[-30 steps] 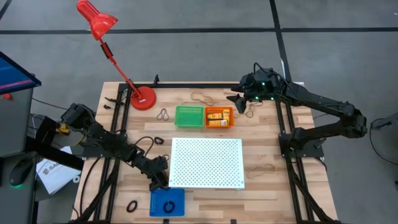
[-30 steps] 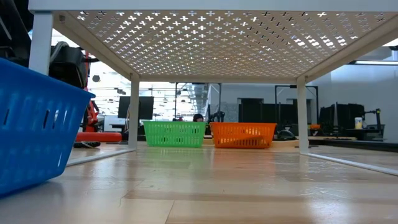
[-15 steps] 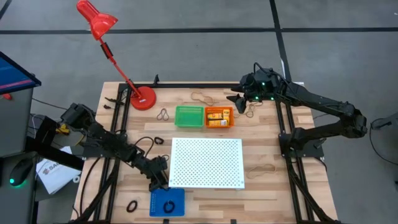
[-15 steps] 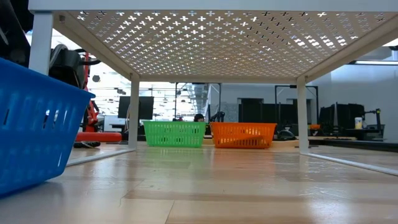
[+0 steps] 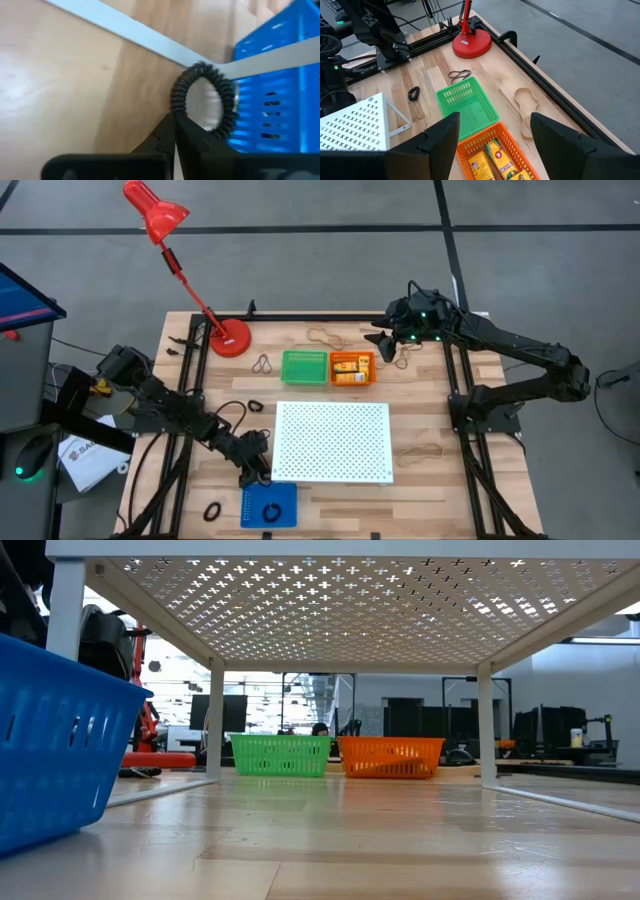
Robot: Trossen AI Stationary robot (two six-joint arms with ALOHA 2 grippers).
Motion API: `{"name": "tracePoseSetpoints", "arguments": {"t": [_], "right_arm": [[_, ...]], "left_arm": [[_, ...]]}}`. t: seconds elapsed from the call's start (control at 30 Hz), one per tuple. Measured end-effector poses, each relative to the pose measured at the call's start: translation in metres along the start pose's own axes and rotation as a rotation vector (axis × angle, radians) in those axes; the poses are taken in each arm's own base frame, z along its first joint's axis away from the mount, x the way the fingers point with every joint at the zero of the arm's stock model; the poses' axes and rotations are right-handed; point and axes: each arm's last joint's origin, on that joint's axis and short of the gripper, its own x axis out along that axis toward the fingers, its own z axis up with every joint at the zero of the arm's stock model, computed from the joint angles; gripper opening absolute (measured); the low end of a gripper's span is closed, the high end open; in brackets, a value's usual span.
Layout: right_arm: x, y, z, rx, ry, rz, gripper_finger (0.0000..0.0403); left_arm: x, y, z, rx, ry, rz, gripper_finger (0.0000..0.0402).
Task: Pick & Place Office Desk Supplies
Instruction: Put the black spring keychain into the blue bin
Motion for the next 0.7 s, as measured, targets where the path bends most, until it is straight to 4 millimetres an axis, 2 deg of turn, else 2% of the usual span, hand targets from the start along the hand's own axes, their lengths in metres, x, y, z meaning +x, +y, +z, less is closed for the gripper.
{"name": "tracePoseSetpoints", "arguments": {"t": [0.33, 0.5, 0.6, 0.7], "right_arm": [[0.000, 0.000, 0.000, 0.000, 0.000, 0.000, 0.0240], [0.000, 0.000, 0.000, 0.000, 0.000, 0.000, 0.0240], [0.000, 0.000, 0.000, 0.000, 0.000, 0.000, 0.0240], [0.000, 0.000, 0.000, 0.000, 0.000, 0.000, 0.0240]], "left_arm": [[-0.039, 0.010, -0.006, 0.025, -0.063, 0.180, 0.0002], [-0.053, 0.004, -0.006, 0.010, -0.117, 0.144, 0.0001], [-0.053, -0.003, -0.002, 0.008, -0.157, 0.082, 0.0005], [-0.051, -0.005, 0.000, -0.002, -0.161, 0.053, 0.0027]]}}
